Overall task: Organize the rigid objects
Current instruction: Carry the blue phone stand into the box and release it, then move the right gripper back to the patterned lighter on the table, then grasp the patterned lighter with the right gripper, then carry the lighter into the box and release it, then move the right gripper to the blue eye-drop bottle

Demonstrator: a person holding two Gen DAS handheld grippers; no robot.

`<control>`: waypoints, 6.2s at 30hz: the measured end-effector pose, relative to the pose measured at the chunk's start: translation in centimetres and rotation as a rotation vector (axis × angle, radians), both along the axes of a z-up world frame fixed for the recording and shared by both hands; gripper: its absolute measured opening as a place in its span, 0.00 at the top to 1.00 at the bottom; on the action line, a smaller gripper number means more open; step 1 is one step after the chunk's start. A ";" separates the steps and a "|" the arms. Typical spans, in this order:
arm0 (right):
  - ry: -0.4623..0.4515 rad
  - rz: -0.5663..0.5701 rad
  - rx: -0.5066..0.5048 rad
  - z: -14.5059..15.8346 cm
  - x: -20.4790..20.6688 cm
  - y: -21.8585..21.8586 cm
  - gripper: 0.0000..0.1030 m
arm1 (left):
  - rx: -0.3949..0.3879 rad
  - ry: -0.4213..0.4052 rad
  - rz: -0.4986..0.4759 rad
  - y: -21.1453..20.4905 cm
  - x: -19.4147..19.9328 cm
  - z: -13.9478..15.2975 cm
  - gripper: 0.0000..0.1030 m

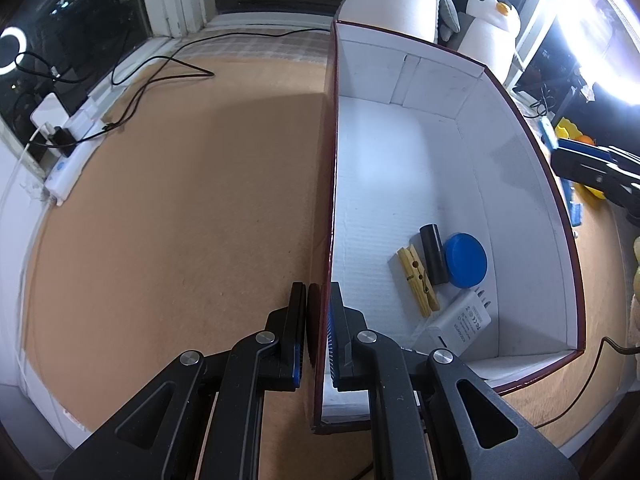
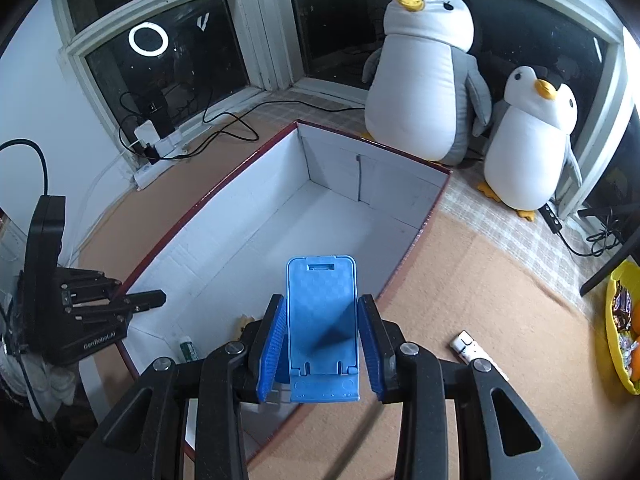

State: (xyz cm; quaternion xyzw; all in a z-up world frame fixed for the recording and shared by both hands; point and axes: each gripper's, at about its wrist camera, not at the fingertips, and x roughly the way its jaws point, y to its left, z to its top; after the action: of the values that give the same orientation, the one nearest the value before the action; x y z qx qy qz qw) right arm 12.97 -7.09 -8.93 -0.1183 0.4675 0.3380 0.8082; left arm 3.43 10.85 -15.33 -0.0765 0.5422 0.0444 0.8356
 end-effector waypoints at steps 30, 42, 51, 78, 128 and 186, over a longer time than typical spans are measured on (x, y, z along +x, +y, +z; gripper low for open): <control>-0.005 0.007 -0.013 -1.8 0.0 4.9 0.42 | -0.011 -0.016 -0.024 0.3 0.3 -0.1 0.92; -0.030 -0.023 0.033 0.3 -0.1 1.2 0.42 | -0.003 -0.010 -0.022 0.2 0.3 0.0 0.92; -0.042 -0.135 0.000 0.3 1.4 -6.7 0.42 | 0.009 -0.002 -0.018 -0.1 0.4 0.0 0.92; 0.078 -0.089 -0.275 -10.0 6.7 -11.5 0.42 | 0.064 0.041 0.016 -1.0 0.7 0.2 0.92; 0.060 -0.185 -0.118 -5.4 4.8 -10.9 0.80 | 0.058 0.019 0.006 -0.8 1.1 0.4 0.92; 0.032 -0.466 0.108 0.4 -4.8 -16.4 0.42 | 0.015 -0.021 -0.083 -0.9 -0.1 1.2 0.92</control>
State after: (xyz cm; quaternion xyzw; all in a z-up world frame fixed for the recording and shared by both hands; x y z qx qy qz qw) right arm 8.20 -23.53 -8.57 0.0416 0.4760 0.1685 0.8621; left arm 3.29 9.99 -14.11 -0.0481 0.5357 0.0133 0.8429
